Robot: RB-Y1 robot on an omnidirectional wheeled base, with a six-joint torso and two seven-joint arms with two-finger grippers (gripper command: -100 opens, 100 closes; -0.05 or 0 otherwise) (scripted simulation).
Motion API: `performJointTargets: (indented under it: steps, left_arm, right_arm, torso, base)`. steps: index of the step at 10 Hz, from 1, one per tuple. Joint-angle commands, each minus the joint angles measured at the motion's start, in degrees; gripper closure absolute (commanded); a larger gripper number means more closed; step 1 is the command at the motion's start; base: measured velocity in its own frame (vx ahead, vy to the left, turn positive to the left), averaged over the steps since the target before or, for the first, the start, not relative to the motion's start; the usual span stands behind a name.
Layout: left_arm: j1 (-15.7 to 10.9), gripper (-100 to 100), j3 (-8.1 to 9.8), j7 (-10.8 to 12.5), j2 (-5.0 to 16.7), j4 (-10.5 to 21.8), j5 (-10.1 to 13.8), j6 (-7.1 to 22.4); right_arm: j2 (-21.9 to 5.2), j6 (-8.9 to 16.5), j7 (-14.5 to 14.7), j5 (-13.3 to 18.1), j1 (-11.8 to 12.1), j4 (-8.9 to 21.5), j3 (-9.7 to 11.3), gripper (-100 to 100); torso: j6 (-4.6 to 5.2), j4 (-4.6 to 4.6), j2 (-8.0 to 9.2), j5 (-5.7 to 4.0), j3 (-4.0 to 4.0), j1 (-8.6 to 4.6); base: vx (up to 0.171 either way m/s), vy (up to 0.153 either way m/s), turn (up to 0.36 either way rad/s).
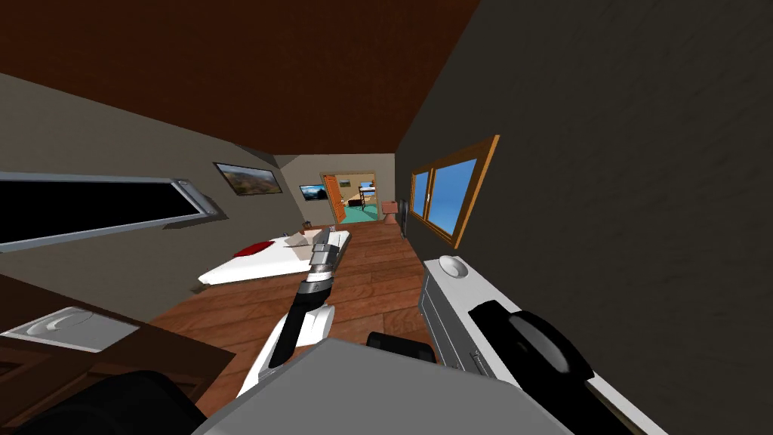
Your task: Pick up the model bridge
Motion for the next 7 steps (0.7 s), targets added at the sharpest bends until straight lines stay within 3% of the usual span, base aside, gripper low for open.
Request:
performJointTargets:
  steps: [1,2,3,4,5,6,7]
  left_arm:
    - [0.0,0,0.00,0.0,0.0,0.0,0.0,0.0]
    - [0.0,0,0.00,0.0,0.0,0.0,0.0,0.0]
    - [0.0,0,-0.02,0.0,0.0,0.0,0.0,0.0]
    - [0.0,0,-0.01,0.0,0.0,0.0,0.0,0.0]
    - [0.0,0,-0.02,0.0,0.0,0.0,0.0,0.0]
    - [0.0,0,-0.01,0.0,0.0,0.0,0.0,0.0]
    - [0.0,0,0.03,0.0,0.0,0.0,0.0,0.0]
  right_arm:
    - [0.0,0.0,0.0,0.0,0.0,0.0,0.0,0]
    - [2.4,-1.4,-0.3,1.3,2.5,2.8,-2.9,-100]
    - [2.4,-1.4,-0.3,1.3,2.5,3.2,-4.2,-100]
    - [4.8,-2.9,-0.6,2.6,5.0,5.3,-6.1,-100]
    - [4.8,-2.9,-0.6,2.6,5.0,4.8,-7.9,-100]
    - [4.8,-2.9,-0.6,2.6,5.0,6.4,-8.4,-100]
    - [4.8,-2.9,-0.6,2.6,5.0,6.4,-8.4,-100]
  torso:
    - [0.00,0.00,0.00,0.00,0.00,0.00]
    - [0.00,0.01,0.03,0.05,0.02,0.19]
    - [-0.09,0.03,0.17,0.07,0.10,0.27]
    - [-0.02,0.06,0.25,0.08,0.14,0.25]
    - [-0.07,0.08,0.36,0.08,0.20,0.30]
    - [0.04,0.10,0.46,0.08,0.26,0.27]
    - [0.37,0.10,0.40,0.04,0.25,-0.40]
  base:
    - [0.002,-0.012,-0.003]
    - [-0.053,0.000,0.354]
    - [-0.070,-0.014,0.257]
    - [-0.098,-0.001,0.404]
    - [-0.115,-0.003,0.122]
    - [-0.086,-0.178,-0.430]
    - [-0.307,-0.238,-0.448]
